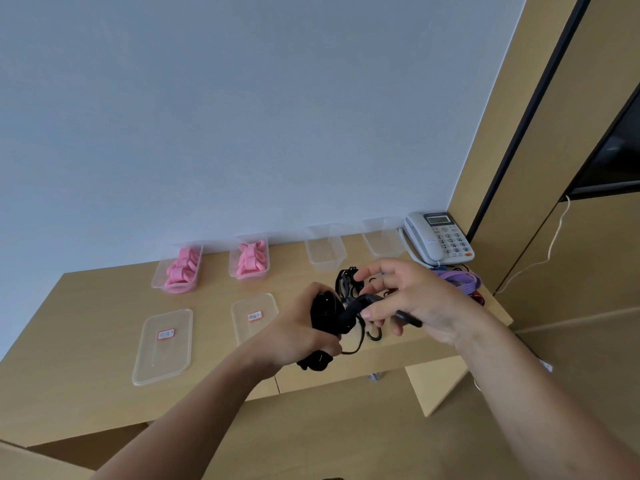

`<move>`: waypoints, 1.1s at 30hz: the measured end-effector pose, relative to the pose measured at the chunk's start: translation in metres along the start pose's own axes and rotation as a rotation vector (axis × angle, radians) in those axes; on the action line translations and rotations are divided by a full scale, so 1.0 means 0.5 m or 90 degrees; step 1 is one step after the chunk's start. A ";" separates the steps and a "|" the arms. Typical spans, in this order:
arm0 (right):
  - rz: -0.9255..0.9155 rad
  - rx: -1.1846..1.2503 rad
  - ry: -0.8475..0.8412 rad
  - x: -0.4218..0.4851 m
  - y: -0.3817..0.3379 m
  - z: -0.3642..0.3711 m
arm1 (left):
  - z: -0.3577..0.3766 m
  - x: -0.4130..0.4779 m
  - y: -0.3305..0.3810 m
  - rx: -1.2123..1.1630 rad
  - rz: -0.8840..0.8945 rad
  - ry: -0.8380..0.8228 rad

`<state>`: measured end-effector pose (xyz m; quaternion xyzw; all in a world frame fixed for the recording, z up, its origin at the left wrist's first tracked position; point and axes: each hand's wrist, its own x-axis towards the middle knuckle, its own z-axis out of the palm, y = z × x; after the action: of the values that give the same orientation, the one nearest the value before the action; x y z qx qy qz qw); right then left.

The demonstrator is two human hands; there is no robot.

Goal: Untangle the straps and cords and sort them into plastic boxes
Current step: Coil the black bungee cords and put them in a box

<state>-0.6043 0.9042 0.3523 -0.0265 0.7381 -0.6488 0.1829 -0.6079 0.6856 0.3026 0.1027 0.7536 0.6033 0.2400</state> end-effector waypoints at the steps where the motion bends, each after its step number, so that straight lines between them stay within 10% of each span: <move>1: 0.003 -0.006 -0.014 -0.001 -0.003 -0.005 | -0.006 -0.003 -0.002 -0.012 0.000 -0.022; 12: -0.125 0.040 0.125 0.046 0.010 0.070 | -0.053 -0.013 -0.009 -0.168 -0.006 -0.004; 22: -0.430 -0.305 0.431 0.121 0.051 0.245 | -0.109 -0.018 -0.051 -0.642 0.064 -0.136; 28: -0.313 -0.305 0.452 0.155 0.093 0.307 | -0.145 0.000 -0.080 -0.522 0.030 -0.023; 33: -0.056 0.149 0.179 0.181 0.102 0.317 | -0.162 0.040 -0.117 -0.408 -0.017 0.187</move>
<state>-0.6303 0.7368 0.2670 0.0536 0.6738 -0.7352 0.0507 -0.6565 0.6100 0.2543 -0.0757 0.5539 0.8142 0.1569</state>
